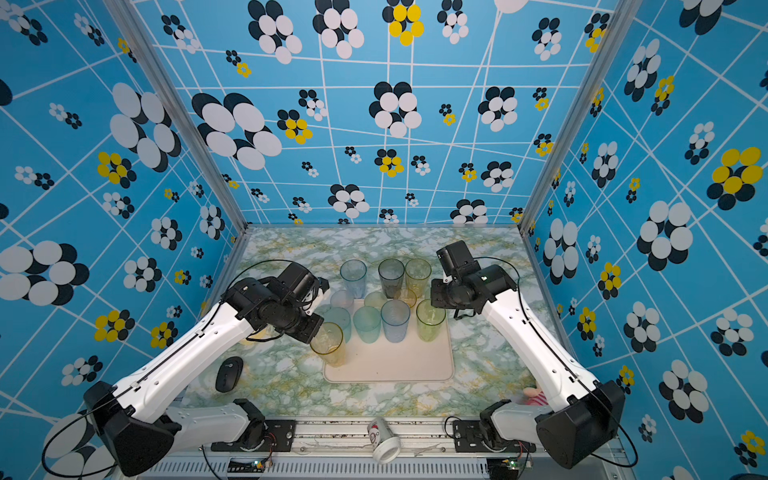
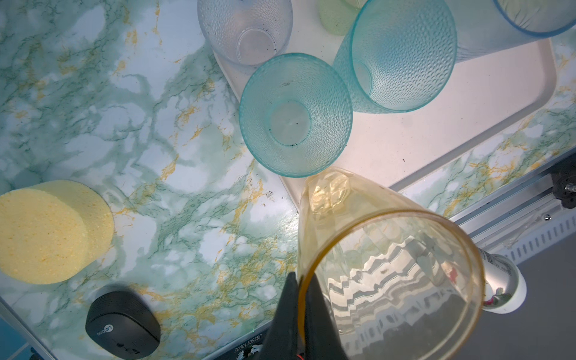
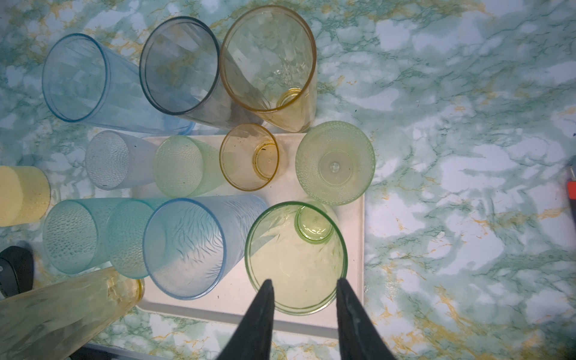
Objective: Place the glasses into the tray
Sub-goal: 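Lift the amber cup with the left gripper and carry it toward the tray's near corner, then lower the amber cup onto the tray's near corner and open the left gripper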
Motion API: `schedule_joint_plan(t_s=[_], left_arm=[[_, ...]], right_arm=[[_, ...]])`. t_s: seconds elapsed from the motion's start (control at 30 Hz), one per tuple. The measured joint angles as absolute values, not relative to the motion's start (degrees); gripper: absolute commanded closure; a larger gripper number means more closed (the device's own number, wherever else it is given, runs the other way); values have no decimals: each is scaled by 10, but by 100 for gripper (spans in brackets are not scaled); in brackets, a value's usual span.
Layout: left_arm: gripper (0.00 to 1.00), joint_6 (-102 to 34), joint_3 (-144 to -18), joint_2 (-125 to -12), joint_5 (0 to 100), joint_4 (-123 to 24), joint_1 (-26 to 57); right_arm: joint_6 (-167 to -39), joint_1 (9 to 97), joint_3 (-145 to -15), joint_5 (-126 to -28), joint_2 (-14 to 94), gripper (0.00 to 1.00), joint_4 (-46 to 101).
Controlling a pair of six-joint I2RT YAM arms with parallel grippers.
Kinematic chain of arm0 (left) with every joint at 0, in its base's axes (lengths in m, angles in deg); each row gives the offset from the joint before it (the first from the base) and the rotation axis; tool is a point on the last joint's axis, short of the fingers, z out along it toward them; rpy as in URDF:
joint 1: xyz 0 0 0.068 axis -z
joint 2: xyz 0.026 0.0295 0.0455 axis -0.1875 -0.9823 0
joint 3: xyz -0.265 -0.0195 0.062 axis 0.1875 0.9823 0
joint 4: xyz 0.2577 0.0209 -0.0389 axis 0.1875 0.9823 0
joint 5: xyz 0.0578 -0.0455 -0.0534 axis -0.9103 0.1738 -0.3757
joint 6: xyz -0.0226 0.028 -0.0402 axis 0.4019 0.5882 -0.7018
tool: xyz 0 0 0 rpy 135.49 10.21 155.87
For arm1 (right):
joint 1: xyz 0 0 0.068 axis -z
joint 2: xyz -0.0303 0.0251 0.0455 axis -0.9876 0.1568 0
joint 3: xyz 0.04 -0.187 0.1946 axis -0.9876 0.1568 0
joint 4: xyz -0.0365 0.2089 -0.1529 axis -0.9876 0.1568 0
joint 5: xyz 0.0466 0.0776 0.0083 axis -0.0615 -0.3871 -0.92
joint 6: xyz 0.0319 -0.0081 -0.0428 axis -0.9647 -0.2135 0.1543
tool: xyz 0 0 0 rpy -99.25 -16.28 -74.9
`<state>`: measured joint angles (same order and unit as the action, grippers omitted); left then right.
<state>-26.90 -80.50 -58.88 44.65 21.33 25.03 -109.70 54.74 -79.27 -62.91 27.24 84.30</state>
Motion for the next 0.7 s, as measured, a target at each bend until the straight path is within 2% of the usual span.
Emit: schedule_joint_plan(t_s=[0.7], left_arm=[[95,-273,-748,-602,424,170,268]], right_arm=[[-1097,547,-793,-629,278,64,843]])
